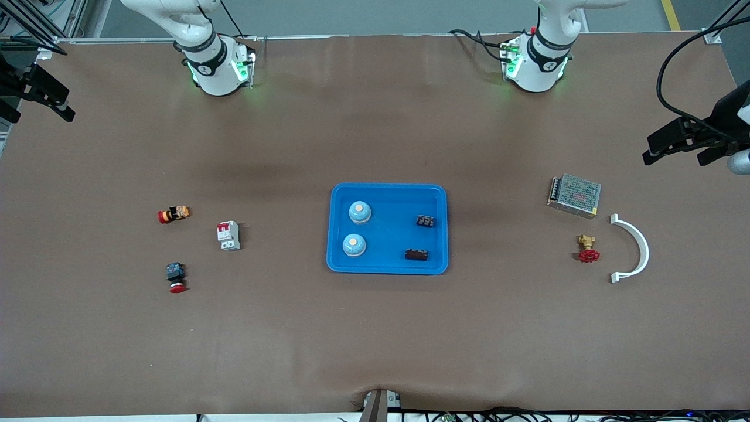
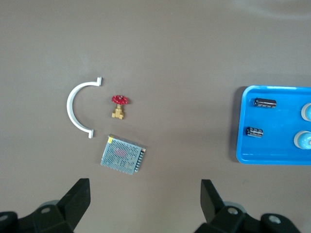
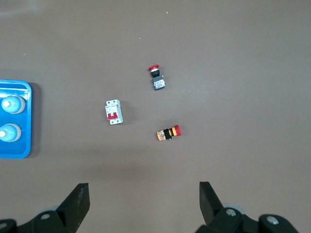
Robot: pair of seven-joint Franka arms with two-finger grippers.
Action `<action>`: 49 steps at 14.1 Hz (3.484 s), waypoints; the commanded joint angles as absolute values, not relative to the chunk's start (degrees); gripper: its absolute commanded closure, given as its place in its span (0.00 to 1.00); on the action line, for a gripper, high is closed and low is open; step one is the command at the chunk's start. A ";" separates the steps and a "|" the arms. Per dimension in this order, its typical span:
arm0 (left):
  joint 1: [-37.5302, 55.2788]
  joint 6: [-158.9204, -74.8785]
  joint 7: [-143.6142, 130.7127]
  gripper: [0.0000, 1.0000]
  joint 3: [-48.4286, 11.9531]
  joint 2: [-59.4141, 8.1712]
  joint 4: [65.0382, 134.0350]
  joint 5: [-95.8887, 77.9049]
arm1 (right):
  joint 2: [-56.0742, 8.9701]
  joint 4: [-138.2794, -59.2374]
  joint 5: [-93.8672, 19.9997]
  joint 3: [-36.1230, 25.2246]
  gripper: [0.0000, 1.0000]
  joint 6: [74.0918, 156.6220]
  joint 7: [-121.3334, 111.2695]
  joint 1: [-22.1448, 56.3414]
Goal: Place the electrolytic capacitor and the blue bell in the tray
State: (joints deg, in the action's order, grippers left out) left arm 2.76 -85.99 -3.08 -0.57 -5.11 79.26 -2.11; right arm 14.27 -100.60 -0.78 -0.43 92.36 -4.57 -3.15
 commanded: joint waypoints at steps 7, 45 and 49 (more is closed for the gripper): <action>2.37 -87.98 -3.61 0.00 -3.60 -4.92 79.98 3.08 | 8.09 -93.09 -1.14 -0.44 0.00 91.94 -4.57 -1.76; 2.64 -82.62 0.09 0.00 -3.69 -5.36 80.60 2.99 | -0.26 -81.83 -1.14 -0.44 0.00 84.20 -4.04 -1.67; 2.90 -82.62 0.00 0.00 -3.60 -5.45 80.68 3.08 | -0.26 -81.83 -1.05 -0.44 0.00 84.20 -4.04 -1.67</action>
State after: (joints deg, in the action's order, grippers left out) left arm 2.76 -83.18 0.23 -3.31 -5.43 81.00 2.17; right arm 0.49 -83.53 -0.80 -0.47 85.25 -4.58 -1.52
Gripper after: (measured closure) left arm 0.000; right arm 0.000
